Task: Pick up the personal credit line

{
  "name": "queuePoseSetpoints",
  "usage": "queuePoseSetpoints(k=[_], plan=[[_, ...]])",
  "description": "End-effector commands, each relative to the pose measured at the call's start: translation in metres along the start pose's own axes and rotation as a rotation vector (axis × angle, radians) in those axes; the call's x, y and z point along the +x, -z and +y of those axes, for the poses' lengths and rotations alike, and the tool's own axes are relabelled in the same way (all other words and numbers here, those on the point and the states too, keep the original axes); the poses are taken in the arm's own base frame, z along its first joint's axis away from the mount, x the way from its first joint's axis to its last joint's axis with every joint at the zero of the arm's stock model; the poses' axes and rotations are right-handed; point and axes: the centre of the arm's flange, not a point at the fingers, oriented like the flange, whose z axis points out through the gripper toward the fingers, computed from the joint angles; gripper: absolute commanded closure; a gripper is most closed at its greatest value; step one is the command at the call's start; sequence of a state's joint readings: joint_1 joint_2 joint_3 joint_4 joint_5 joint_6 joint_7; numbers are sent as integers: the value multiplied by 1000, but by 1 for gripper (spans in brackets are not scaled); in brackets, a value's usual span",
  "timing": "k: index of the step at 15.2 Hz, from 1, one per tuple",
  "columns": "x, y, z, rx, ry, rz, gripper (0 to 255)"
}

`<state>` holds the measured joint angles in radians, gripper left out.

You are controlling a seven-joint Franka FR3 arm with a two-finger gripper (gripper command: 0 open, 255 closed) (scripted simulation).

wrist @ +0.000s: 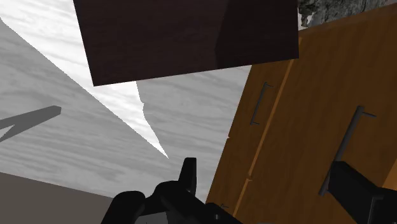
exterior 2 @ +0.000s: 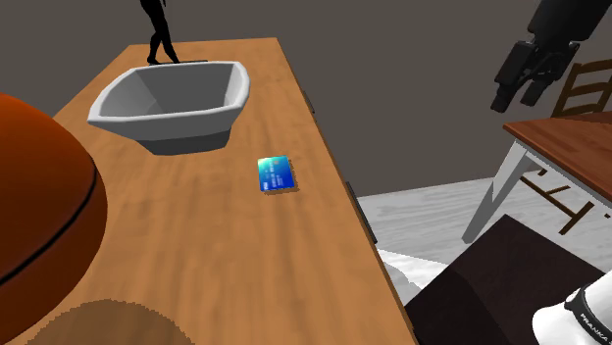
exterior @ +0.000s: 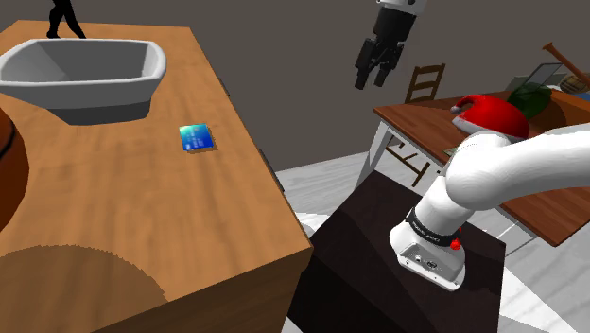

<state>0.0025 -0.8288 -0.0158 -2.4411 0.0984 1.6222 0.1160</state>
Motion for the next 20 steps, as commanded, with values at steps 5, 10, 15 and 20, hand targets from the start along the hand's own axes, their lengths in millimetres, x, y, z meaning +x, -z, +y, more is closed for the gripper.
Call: queuePoseSetpoints(k=[5,10,15,20], plan=[[10,-7,-54,-20,-37,20,0],[26,-16,-120,-45,-83,45,0],[44,-27,-186,-70,-129,70,0],[67,-39,-250,-94,-175,95,0]])
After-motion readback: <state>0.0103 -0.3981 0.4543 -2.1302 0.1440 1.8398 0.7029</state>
